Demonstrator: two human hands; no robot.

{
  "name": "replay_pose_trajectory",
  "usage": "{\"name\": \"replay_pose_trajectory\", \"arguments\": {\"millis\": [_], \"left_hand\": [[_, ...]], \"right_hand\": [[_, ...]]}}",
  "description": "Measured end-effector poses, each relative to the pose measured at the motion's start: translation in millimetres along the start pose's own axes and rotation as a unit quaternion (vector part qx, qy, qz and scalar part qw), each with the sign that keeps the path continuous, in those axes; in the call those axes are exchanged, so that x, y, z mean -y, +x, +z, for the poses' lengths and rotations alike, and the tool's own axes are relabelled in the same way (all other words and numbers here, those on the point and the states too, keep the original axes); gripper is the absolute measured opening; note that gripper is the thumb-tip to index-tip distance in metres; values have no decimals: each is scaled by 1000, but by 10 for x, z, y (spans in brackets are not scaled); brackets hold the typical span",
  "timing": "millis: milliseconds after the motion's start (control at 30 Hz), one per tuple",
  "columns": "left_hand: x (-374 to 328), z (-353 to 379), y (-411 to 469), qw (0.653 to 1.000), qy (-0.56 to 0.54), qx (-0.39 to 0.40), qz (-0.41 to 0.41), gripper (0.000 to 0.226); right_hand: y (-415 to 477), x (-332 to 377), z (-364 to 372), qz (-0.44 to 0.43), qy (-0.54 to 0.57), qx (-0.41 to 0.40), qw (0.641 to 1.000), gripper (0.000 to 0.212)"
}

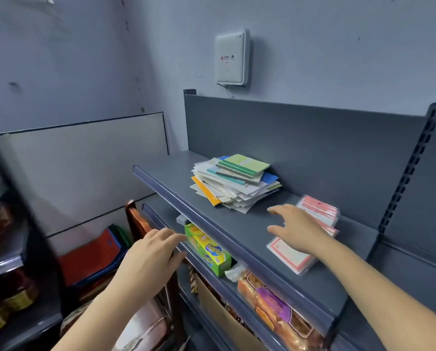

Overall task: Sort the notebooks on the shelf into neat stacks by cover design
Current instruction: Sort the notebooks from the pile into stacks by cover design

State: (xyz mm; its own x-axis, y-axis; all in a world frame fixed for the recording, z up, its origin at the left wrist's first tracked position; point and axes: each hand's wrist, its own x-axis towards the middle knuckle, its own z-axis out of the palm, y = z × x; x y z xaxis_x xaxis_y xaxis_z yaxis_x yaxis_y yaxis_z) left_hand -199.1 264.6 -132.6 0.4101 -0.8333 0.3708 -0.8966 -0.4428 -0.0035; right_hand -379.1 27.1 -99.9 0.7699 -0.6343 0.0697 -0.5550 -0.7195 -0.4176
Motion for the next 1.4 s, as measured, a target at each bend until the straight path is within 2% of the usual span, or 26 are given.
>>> {"name": "replay_pose_trajectory", "arguments": {"millis": [333,467,567,667,767,933,1100,1167,1300,1400], "left_hand": [[396,468,1306,996,-77,25,-36,37],[482,670,1674,990,-121,45,-51,48],[581,793,2010,985,-156,53,-47,53],[667,926,2375,984,-167,53,-27,61],[770,1116,2732,985,-163,61,4,67],[863,1392,3134,979,-166,101,58,84],[921,1531,3316,968,-225,100,52,53],[945,1554,3335,955,-279,96,30,47],[935,1634,3312,881,-461,102,-23,44],[922,1680,3305,863,-495,96,-33,52]], "right_hand": [[1905,-107,60,-17,15,-34,999,69],[2393,-180,130,-3,-72,25,997,84],[2656,-246,172,7,-117,69,991,97],[2767,-236,248,16,-109,94,989,98],[2797,-139,342,40,-116,95,988,97],[2889,1,325,89,-165,107,977,110],[2931,52,320,126,-158,124,972,120],[2929,83,341,134,-157,120,971,120],[2909,126,355,143,-160,125,969,113],[2878,163,320,131,-158,123,971,100]]}}
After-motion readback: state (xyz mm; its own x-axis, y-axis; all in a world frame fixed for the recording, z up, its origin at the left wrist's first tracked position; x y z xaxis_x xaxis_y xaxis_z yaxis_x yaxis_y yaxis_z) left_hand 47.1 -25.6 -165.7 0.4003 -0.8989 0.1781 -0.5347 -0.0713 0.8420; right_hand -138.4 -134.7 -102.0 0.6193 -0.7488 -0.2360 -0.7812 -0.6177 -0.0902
